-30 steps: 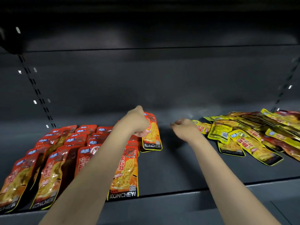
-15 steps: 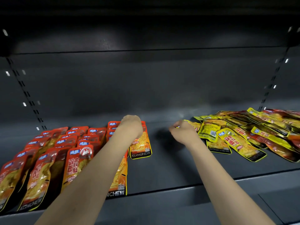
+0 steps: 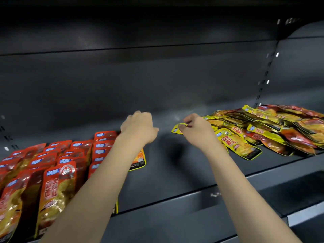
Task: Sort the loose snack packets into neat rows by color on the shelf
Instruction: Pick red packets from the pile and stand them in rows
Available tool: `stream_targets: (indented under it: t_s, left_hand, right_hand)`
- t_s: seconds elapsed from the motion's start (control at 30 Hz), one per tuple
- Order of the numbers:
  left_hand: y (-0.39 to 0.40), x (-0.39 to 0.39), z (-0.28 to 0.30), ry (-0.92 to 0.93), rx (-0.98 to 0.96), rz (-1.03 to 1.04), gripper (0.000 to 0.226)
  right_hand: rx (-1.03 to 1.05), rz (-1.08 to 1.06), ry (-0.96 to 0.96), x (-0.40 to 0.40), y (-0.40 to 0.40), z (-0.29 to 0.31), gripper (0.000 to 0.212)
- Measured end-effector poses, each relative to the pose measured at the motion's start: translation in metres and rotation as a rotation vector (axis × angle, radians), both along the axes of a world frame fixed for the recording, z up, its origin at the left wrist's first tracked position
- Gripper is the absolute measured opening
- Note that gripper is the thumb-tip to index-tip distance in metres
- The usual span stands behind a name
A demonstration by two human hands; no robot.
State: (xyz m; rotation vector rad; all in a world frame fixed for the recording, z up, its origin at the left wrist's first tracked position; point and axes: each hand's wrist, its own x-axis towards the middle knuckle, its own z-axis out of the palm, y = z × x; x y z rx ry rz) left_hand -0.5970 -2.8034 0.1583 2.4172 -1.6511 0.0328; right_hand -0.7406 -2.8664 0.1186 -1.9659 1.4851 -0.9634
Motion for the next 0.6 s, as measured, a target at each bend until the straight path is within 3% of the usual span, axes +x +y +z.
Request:
stream_targets:
  t_s: [0.27, 0.6]
  left_hand:
    - [-0.037, -0.089, 0.006, 0.119, -0.431, -0.356, 0.025]
    - [-0.129, -0.206, -0.013, 0.176, -0.354, -0.423, 0.018]
  right_hand:
    - [-0.142, -0.052, 0.066, -0.097, -0.021, 0.009, 0.029]
    - [-0.087, -0.109, 0.128, -0.223, -0.073, 0.009, 0.019]
